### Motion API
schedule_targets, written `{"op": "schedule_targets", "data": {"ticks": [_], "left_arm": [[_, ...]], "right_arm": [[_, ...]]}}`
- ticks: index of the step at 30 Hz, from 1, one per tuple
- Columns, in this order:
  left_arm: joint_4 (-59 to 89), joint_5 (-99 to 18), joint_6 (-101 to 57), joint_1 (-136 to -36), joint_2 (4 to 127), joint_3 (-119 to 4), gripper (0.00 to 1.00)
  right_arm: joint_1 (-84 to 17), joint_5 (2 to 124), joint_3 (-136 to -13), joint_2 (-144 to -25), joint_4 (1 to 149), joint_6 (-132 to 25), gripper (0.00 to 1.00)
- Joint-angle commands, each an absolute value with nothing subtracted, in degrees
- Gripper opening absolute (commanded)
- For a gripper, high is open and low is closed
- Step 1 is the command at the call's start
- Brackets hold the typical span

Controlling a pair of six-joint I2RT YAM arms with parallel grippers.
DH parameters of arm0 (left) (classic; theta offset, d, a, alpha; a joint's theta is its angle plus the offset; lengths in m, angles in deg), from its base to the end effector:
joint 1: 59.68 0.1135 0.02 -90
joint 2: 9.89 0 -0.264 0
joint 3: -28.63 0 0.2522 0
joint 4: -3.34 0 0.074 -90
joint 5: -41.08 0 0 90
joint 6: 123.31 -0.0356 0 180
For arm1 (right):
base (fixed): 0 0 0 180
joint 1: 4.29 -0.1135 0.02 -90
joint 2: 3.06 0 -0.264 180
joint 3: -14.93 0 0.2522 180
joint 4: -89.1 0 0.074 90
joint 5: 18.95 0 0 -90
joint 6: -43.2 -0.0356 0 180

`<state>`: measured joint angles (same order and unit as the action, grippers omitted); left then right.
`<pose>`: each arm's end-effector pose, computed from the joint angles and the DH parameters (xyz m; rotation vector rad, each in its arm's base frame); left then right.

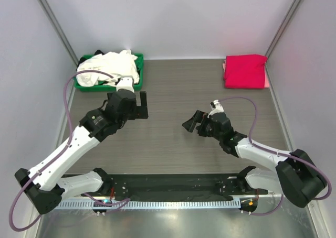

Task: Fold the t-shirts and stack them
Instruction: Grab the tshirt from the pile

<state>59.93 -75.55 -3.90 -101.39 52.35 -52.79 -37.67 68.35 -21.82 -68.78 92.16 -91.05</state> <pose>0.1743 -0.1340 0.3657 -0.0195 2.1517 -0.2027 0.1917 0.1283 0.1841 0.1715 2.1363 0.8801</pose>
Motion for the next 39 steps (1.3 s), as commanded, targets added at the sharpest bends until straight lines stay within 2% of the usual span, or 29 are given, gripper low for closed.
{"op": "schedule_targets", "data": {"ticks": [1, 5, 7, 9, 10, 11, 13, 16, 25, 34, 38, 39], "left_arm": [[56.39, -77.65, -6.49, -101.25, 47.95, -52.54, 1.00], [53.14, -84.84, -12.03, -100.99, 47.76, -53.42, 1.00], [52.61, -85.92, -14.05, -95.58, 50.65, -55.96, 1.00], [54.01, -78.22, -13.19, -88.37, 56.62, -61.65, 1.00], [54.10, -74.44, -12.22, -80.15, 58.29, -63.08, 1.00], [54.10, -67.27, -9.17, -76.24, 62.23, -64.74, 1.00], [53.58, -64.40, -6.25, -68.34, 66.37, -68.35, 1.00], [53.05, -62.72, -2.03, -63.13, 76.90, -73.27, 0.99], [55.77, -63.32, -0.09, -55.91, 99.32, -92.25, 0.96], [60.69, -66.14, -4.03, -51.86, 116.13, -111.59, 0.96], [61.84, -64.92, -3.78, -50.89, 121.14, -115.56, 0.84], [61.66, -64.56, -3.69, -50.98, 121.41, -115.56, 0.77]], "right_arm": [[-38.04, 69.29, -25.55, -70.21, 92.13, -92.32, 1.00], [-38.04, 68.24, -24.76, -70.30, 94.93, -92.06, 1.00], [-37.95, 66.75, -24.76, -71.88, 96.34, -91.89, 1.00], [-37.95, 65.43, -26.42, -73.37, 95.30, -91.36, 1.00], [-37.95, 63.86, -26.87, -74.94, 95.12, -90.75, 1.00], [-37.95, 63.15, -27.05, -75.39, 95.47, -90.66, 1.00], [-37.95, 62.52, -26.96, -75.75, 96.00, -90.74, 1.00], [-37.60, 60.60, -25.39, -75.14, 98.88, -91.09, 1.00], [-34.70, 55.32, -22.30, -75.66, 105.83, -93.29, 1.00], [-31.71, 51.36, -20.19, -77.68, 112.08, -96.10, 1.00], [-31.27, 50.40, -20.54, -79.53, 113.57, -96.81, 1.00], [-31.09, 50.13, -20.72, -79.79, 113.66, -96.89, 1.00]]}}
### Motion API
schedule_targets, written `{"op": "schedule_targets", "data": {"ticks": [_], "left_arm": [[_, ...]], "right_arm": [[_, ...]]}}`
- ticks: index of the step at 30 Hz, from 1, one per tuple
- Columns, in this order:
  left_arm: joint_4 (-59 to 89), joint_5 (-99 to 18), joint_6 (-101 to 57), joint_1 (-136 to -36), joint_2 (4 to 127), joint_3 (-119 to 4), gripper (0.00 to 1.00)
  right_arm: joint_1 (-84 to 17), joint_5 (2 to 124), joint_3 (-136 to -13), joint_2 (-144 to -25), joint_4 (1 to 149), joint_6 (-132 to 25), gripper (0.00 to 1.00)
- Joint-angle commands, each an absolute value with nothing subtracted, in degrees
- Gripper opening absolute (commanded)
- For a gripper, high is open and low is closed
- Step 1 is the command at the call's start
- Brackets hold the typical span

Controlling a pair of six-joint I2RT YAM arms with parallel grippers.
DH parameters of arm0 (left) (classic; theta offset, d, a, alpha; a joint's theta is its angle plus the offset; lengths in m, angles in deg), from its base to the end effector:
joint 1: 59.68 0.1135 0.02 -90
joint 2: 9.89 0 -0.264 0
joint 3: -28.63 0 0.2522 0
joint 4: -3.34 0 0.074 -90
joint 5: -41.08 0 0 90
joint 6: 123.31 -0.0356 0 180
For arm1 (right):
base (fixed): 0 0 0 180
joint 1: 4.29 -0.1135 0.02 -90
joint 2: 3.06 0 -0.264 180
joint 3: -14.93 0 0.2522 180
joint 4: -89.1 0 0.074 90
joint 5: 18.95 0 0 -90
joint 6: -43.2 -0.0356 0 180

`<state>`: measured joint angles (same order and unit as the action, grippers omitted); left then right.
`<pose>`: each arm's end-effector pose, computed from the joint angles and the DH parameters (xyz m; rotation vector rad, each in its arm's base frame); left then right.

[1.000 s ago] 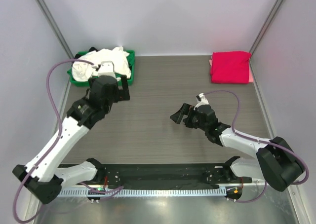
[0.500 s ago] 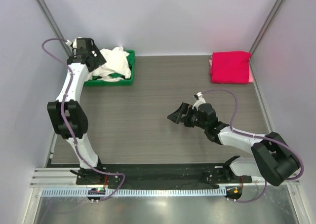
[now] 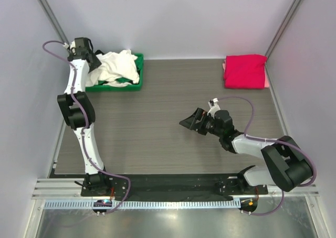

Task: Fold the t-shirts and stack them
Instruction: Grab the tshirt from the pile, then move the tshirt to the center of the board

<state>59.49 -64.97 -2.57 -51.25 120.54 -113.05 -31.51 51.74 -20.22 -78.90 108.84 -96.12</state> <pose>0.5082 0.0853 0.2873 -0.9041 2.1367 0.1343 0.2144 0.1235 0.1666 0.1613 2.1089 1.1757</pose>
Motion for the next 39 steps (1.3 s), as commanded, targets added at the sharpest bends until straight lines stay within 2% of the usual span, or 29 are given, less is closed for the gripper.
{"op": "schedule_targets", "data": {"ticks": [1, 2, 3, 5, 6, 7, 12, 16, 20, 24, 25, 28, 29, 30, 31, 33, 39], "left_arm": [[61.49, -64.21, -3.69, -50.98, 121.59, -115.47, 0.72], [60.79, -63.60, -3.60, -50.89, 121.85, -115.56, 0.67], [60.44, -61.33, -3.86, -50.80, 122.20, -115.74, 0.46], [60.17, -59.12, -3.78, -50.89, 122.47, -116.88, 0.26], [60.17, -57.63, -3.08, -50.89, 122.38, -117.23, 0.06], [60.43, -56.83, -2.64, -50.98, 122.04, -117.84, 0.00], [61.13, -53.49, 0.35, -52.81, 113.88, -118.11, 0.00], [61.66, -51.03, 1.41, -55.54, 99.39, -118.11, 0.00], [61.58, -46.92, 0.80, -58.01, 79.03, -115.83, 0.00], [61.93, -45.58, -0.52, -58.54, 63.73, -105.05, 0.00], [62.10, -45.66, -0.79, -58.45, 60.45, -98.23, 0.00], [63.24, -44.26, -1.40, -58.45, 49.63, -85.64, 0.09], [63.42, -43.65, -1.40, -58.54, 47.26, -77.06, 0.13], [63.68, -43.38, -1.49, -58.54, 44.71, -72.11, 0.40], [64.29, -42.42, -1.06, -58.54, 41.12, -68.14, 0.58], [67.27, -41.45, -1.31, -58.54, 38.02, -58.20, 0.82], [73.79, -47.51, 0.09, -58.54, 27.30, -42.10, 0.84]], "right_arm": [[-30.92, 49.87, -20.72, -80.23, 113.84, -96.98, 1.00], [-30.83, 49.69, -20.72, -80.41, 114.19, -97.33, 1.00], [-30.74, 49.61, -20.72, -80.50, 114.28, -97.25, 1.00], [-30.65, 49.78, -20.55, -80.41, 114.45, -97.42, 0.99], [-30.65, 49.78, -20.54, -80.41, 114.45, -97.42, 1.00], [-30.57, 49.87, -20.54, -80.50, 114.45, -97.34, 1.00], [-30.57, 50.13, -21.07, -80.94, 113.93, -97.25, 1.00], [-30.57, 50.31, -20.81, -79.71, 113.58, -97.07, 1.00], [-30.57, 50.92, -19.93, -77.86, 113.31, -96.90, 1.00], [-30.57, 51.27, -19.58, -76.55, 112.43, -97.07, 1.00], [-30.57, 51.36, -19.49, -76.28, 112.26, -96.98, 1.00], [-30.56, 52.15, -18.70, -74.00, 111.64, -96.81, 1.00], [-30.57, 52.67, -18.18, -73.21, 111.29, -96.89, 1.00], [-30.48, 52.94, -17.91, -71.72, 110.94, -96.98, 1.00], [-30.48, 53.29, -17.56, -70.32, 110.24, -96.81, 1.00], [-30.48, 55.22, -16.16, -65.41, 107.69, -96.37, 1.00], [-30.48, 59.71, -11.67, -56.33, 106.02, -96.89, 1.00]]}}
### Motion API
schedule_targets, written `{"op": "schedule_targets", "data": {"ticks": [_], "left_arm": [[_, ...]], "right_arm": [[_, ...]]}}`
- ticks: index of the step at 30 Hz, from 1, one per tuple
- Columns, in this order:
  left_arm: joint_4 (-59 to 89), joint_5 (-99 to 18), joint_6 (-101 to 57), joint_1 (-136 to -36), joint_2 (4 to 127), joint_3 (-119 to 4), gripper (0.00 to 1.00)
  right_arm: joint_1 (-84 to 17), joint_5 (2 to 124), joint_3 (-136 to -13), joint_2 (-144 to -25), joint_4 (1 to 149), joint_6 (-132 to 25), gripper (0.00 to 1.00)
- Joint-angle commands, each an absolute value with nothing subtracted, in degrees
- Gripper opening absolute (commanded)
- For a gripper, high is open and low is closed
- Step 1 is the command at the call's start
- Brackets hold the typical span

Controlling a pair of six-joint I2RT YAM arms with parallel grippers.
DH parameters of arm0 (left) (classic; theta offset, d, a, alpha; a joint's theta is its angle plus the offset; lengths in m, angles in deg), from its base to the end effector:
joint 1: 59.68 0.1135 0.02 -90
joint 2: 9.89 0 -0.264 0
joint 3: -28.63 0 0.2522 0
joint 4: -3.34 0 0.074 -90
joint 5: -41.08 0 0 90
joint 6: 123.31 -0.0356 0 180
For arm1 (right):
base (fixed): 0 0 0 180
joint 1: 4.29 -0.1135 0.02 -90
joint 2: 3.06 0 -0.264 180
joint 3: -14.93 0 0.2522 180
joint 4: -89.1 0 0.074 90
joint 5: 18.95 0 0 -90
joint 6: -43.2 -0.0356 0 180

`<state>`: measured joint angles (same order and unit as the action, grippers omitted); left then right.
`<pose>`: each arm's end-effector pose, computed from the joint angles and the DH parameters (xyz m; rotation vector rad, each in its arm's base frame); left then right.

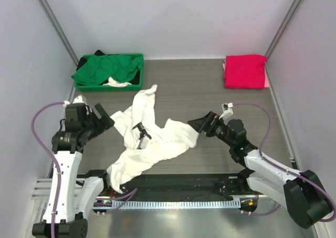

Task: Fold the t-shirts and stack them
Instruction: Move the tshirt to the center of the board, then flatten the tshirt out

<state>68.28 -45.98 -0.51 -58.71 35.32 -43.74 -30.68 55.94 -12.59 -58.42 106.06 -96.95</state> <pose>0.1450 0.0006 0.3489 -0.6274 2.1644 -0.3584 0.1745 0.0969 0.1925 0.1879 1.9065 1.1727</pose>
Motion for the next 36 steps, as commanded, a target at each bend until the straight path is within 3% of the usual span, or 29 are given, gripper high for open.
{"op": "schedule_targets", "data": {"ticks": [1, 6, 13, 17, 26, 27, 30, 31, 32, 34, 36], "left_arm": [[73.70, -46.90, 0.00, -58.45, 26.33, -41.04, 0.84], [74.23, -47.26, -0.96, -58.45, 24.21, -39.10, 0.84], [71.07, -46.45, -0.09, -58.45, 28.25, -37.60, 0.82], [68.43, -47.33, -0.79, -58.54, 29.66, -38.04, 0.82], [64.83, -48.56, -0.26, -58.54, 28.87, -34.61, 0.81], [64.65, -48.57, -0.26, -58.54, 28.52, -34.35, 0.81], [64.12, -48.48, -0.09, -58.54, 28.08, -34.09, 0.81], [64.12, -48.48, -0.09, -58.54, 27.99, -34.09, 0.81], [64.12, -48.48, -0.09, -58.45, 27.99, -34.09, 0.81], [64.12, -48.48, -0.09, -58.54, 27.99, -34.09, 0.81], [64.04, -48.57, -0.17, -58.54, 28.16, -34.09, 0.81]], "right_arm": [[-30.48, 59.54, -11.75, -56.59, 105.84, -96.98, 1.00], [-33.54, 58.56, -17.01, -63.95, 102.69, -95.32, 1.00], [-49.27, 70.78, -34.58, -79.86, 87.49, -85.22, 1.00], [-59.71, 77.28, -47.93, -88.74, 75.71, -84.15, 0.97], [-68.44, 80.26, -64.36, -105.09, 61.39, -87.58, 0.84], [-68.97, 81.76, -65.97, -106.24, 59.19, -87.58, 0.81], [-69.06, 85.80, -69.06, -108.36, 54.78, -87.58, 0.56], [-69.15, 87.03, -69.50, -108.44, 53.73, -87.58, 0.47], [-69.06, 89.22, -70.02, -108.18, 51.46, -87.67, 0.30], [-69.06, 92.48, -70.55, -107.48, 46.90, -87.49, 0.13], [-68.97, 97.31, -71.87, -104.51, 43.28, -85.49, 0.04]]}}
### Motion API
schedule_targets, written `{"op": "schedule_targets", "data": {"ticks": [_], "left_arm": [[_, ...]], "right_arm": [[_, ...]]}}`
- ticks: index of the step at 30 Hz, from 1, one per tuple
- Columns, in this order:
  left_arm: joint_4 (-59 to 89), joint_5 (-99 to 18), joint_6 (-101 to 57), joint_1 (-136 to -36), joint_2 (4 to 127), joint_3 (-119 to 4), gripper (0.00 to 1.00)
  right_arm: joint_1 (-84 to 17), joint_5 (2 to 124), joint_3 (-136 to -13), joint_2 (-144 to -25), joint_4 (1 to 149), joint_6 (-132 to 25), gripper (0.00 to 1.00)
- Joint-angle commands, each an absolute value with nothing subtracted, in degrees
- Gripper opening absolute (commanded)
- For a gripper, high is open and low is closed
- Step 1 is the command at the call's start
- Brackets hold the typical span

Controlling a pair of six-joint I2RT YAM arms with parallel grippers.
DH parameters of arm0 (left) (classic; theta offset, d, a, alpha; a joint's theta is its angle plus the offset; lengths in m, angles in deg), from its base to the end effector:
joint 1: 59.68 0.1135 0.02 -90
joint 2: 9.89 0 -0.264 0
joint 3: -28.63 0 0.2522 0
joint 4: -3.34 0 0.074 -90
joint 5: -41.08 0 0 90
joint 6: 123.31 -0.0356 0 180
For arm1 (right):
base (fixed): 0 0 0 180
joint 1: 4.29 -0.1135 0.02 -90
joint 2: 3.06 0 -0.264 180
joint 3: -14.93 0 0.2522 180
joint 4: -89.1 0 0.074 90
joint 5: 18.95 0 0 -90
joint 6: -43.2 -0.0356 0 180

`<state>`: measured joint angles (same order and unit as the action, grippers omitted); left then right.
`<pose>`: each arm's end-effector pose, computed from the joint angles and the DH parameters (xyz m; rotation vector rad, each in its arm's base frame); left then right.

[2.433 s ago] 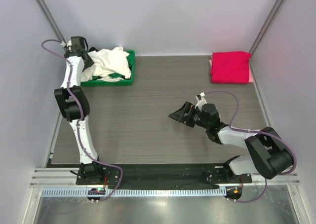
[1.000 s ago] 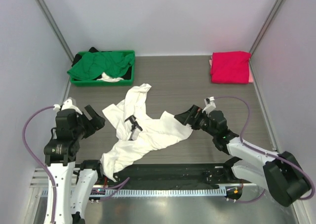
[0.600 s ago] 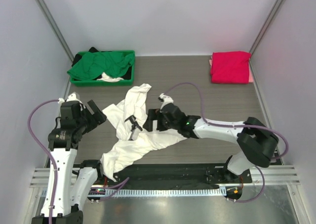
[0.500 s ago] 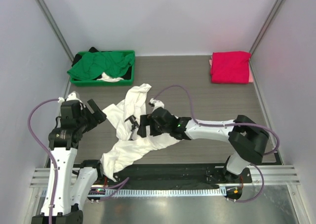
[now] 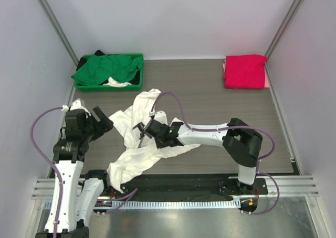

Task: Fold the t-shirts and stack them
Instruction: Flatten the tshirt out

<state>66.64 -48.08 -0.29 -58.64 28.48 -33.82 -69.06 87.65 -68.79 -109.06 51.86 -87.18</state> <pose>0.1282 0.0018 0.3110 -0.6585 2.1770 -0.3134 0.1716 0.3403 0.1785 -0.4438 2.5381 0.3288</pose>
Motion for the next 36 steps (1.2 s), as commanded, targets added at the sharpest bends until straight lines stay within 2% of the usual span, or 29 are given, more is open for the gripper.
{"op": "schedule_targets", "data": {"ticks": [1, 5, 6, 9, 10, 13, 18, 21, 22, 23, 25, 27, 30, 34, 36], "left_arm": [[64.04, -48.48, -0.17, -58.45, 28.16, -34.09, 0.81], [63.95, -48.48, -0.17, -58.54, 28.16, -34.09, 0.80], [63.95, -48.56, -0.17, -58.54, 28.08, -34.09, 0.79], [63.77, -48.48, 0.00, -58.54, 27.64, -33.82, 0.79], [63.60, -48.48, 0.00, -58.45, 27.55, -33.74, 0.79], [63.51, -48.39, 0.27, -58.54, 27.46, -33.47, 0.78], [63.42, -47.95, 1.23, -58.54, 28.78, -33.12, 0.75], [63.16, -47.77, 2.72, -58.54, 31.66, -32.77, 0.73], [62.63, -47.34, 3.34, -58.54, 32.90, -32.25, 0.72], [62.19, -46.81, 3.86, -58.54, 33.95, -31.89, 0.70], [59.83, -45.06, 5.96, -58.54, 37.20, -30.58, 0.69], [55.72, -43.65, 7.47, -58.62, 39.32, -29.17, 0.68], [51.74, -40.84, 9.05, -58.71, 43.18, -26.27, 0.67], [53.22, -43.19, 8.61, -58.62, 43.29, -26.53, 0.65], [54.01, -45.31, 8.97, -58.62, 40.04, -26.44, 0.66]], "right_arm": [[-68.97, 98.98, -72.39, -102.92, 39.43, -84.51, 0.01], [-68.97, 114.17, -72.84, -90.90, 28.89, -81.08, 0.01], [-68.89, 120.82, -72.14, -88.00, 27.46, -80.81, 0.01], [-65.40, 129.37, -67.06, -76.31, 23.67, -82.56, 0.01], [-63.54, 130.19, -65.47, -70.36, 22.27, -85.88, 0.14], [-53.20, 125.31, -59.14, -61.29, 22.34, -89.85, 0.98], [-50.78, 116.86, -54.21, -57.56, 25.15, -91.98, 1.00], [-51.30, 104.04, -53.24, -59.65, 32.17, -89.70, 0.94], [-51.92, 100.96, -52.89, -60.45, 36.97, -89.34, 0.88], [-55.23, 96.06, -52.19, -61.50, 39.46, -89.08, 0.86], [-59.81, 94.17, -52.80, -66.68, 44.46, -88.37, 0.84], [-66.47, 93.47, -56.65, -74.90, 46.07, -86.54, 0.83], [-70.98, 88.83, -64.12, -83.98, 47.92, -83.63, 0.81], [-73.71, 86.79, -72.74, -99.44, 48.19, -77.40, 0.73], [-74.33, 85.47, -76.96, -103.16, 48.01, -76.07, 0.70]]}}
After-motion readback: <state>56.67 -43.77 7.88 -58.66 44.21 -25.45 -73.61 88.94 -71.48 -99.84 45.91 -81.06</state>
